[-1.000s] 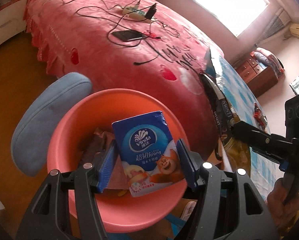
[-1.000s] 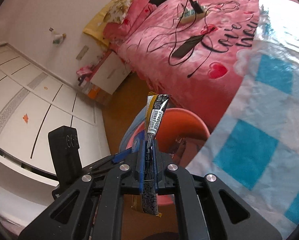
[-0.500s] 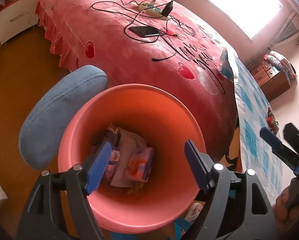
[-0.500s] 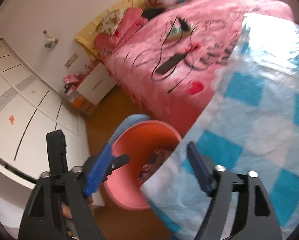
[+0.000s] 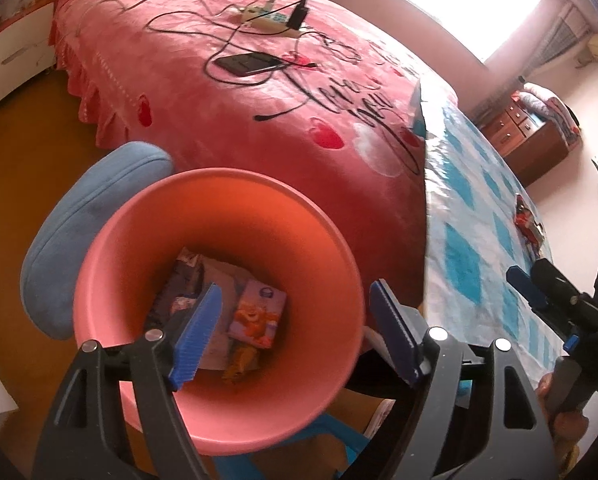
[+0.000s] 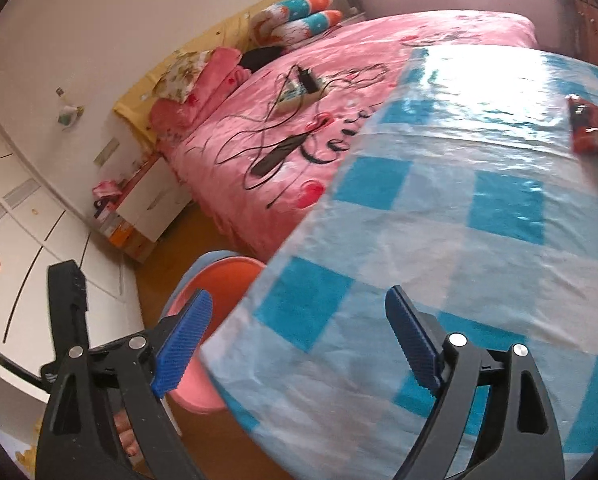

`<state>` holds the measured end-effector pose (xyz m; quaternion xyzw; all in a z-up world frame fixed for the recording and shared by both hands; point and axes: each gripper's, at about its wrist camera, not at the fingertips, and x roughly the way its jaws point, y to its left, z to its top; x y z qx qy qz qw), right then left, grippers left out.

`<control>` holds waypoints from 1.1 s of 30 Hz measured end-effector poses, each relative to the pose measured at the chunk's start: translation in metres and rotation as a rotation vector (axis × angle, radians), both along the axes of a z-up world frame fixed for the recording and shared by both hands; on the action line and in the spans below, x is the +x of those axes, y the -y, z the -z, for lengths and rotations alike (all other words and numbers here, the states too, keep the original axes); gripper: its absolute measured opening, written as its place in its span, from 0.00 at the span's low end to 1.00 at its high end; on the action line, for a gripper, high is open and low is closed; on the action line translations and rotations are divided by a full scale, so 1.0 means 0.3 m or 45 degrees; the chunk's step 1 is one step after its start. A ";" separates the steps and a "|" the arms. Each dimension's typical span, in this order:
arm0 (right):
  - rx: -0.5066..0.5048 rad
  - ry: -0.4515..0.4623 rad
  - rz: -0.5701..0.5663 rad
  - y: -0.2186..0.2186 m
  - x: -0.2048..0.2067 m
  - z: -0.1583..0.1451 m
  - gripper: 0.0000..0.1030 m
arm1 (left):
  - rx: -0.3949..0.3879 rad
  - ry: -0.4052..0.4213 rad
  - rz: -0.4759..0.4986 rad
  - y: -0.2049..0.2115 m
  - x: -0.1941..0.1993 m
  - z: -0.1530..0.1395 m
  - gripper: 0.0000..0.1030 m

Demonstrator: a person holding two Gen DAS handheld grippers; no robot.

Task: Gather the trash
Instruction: 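Move both grippers back toward the red snack bag and small tissue pack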

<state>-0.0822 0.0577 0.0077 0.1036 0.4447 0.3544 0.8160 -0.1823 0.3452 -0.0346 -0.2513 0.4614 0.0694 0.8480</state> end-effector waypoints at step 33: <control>0.032 0.184 0.216 0.392 0.049 -0.068 0.91 | 0.161 0.054 0.291 0.462 0.183 -0.176 0.75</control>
